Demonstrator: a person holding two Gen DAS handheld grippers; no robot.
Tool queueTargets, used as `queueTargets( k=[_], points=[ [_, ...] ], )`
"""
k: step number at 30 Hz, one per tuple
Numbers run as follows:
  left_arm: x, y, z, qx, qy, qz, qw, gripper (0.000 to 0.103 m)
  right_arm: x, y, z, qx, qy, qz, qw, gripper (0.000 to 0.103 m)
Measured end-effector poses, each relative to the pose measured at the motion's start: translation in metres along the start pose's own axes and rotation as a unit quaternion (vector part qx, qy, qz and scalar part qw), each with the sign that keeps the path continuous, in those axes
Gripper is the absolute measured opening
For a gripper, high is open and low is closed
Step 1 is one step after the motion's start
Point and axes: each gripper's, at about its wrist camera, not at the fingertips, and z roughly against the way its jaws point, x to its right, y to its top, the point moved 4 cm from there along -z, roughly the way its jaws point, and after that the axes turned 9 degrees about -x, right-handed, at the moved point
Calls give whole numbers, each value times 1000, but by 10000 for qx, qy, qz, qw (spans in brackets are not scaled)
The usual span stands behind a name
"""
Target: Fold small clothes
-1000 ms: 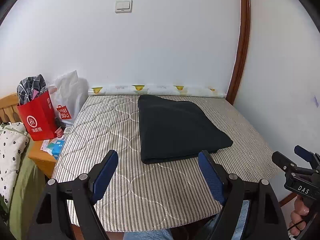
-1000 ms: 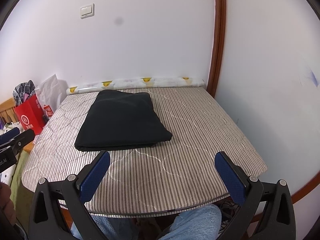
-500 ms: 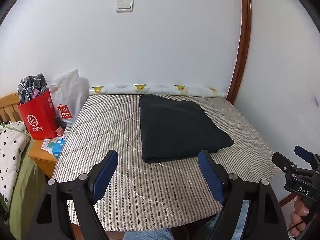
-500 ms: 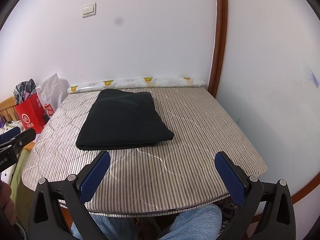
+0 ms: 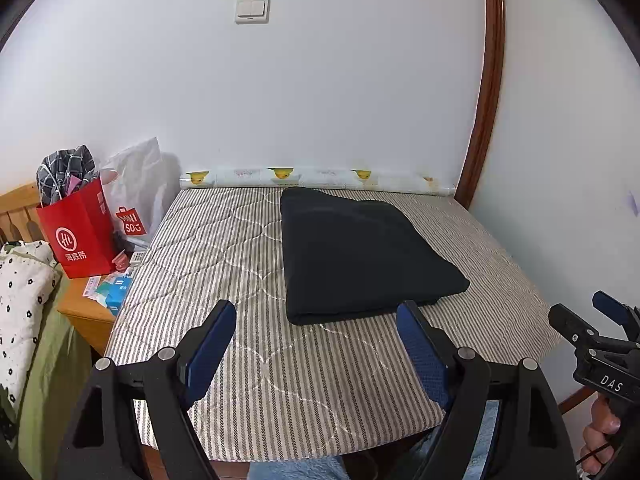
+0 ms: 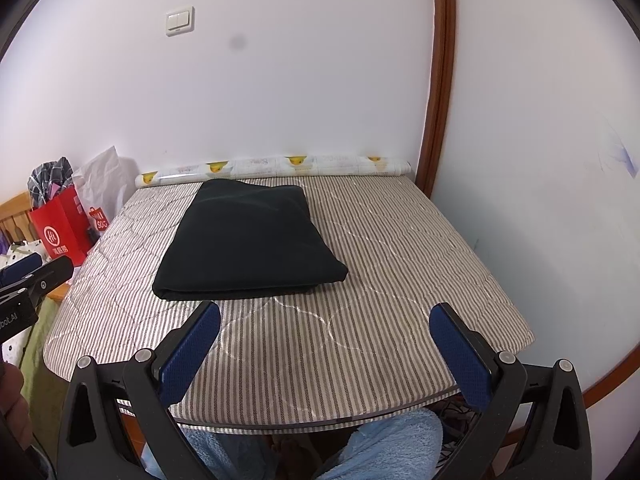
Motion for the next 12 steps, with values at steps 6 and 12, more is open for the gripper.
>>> queueTargets(
  k=[6, 12],
  points=[
    [0, 0, 0, -1, 3, 6, 10000, 81, 1, -1, 2, 20, 12, 22, 10000, 103],
    [0, 0, 1, 3, 8, 8, 10000, 81, 1, -1, 2, 23, 11, 18, 10000, 103]
  ],
)
